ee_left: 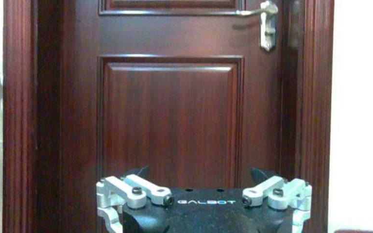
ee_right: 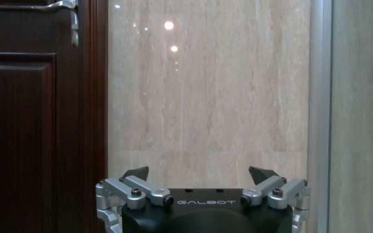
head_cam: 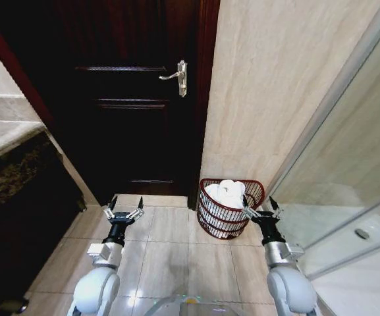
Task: Discard the used towel into the hamper.
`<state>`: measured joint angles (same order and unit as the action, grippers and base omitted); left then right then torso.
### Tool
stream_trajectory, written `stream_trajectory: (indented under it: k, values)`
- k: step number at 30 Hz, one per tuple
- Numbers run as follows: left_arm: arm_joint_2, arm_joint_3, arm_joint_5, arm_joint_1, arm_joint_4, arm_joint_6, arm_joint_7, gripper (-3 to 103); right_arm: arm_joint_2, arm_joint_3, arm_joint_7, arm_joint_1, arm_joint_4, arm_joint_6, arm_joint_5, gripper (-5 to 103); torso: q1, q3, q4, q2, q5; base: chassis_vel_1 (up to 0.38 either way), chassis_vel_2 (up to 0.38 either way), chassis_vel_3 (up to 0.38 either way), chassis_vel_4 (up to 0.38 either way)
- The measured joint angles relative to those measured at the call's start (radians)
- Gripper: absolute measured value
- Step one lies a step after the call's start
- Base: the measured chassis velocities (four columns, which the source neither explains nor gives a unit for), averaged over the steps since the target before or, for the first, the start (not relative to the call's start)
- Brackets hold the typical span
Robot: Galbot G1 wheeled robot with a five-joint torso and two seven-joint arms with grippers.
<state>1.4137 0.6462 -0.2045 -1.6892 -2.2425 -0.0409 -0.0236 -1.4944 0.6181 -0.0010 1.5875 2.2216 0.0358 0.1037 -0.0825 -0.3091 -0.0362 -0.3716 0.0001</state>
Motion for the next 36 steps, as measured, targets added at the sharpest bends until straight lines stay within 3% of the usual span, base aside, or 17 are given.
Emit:
stream_trajectory:
  k: [13, 21, 30, 36]
  values:
    - [0.032, 0.018, -0.038, -0.016, -0.030, 0.013, -0.016, 100, -0.022, 0.001, 0.014, 0.053, 0.110, 0.045, -0.013, 100, -0.017, -0.035, 0.0001, -0.052, -0.0001, 0.000, 0.000, 0.000, 0.000]
    - [-0.021, 0.030, -0.078, 0.007, -0.048, 0.063, -0.027, 100, -0.010, -0.006, 0.039, 0.040, 0.133, 0.101, 0.061, 100, -0.032, -0.056, 0.0001, -0.088, -0.0001, 0.000, 0.000, 0.000, 0.000]
    - [-0.025, 0.020, -0.078, 0.006, -0.069, 0.089, -0.044, 100, 0.009, -0.001, 0.027, 0.071, 0.122, 0.069, 0.048, 100, -0.045, -0.080, 0.0000, -0.125, 0.0000, 0.000, 0.000, 0.000, 0.000]
    - [-0.032, 0.018, -0.069, -0.001, -0.054, 0.076, -0.044, 100, 0.000, -0.008, 0.022, 0.100, 0.125, 0.044, 0.060, 100, -0.053, -0.094, 0.0001, -0.147, -0.0001, 0.000, 0.000, 0.000, 0.000]
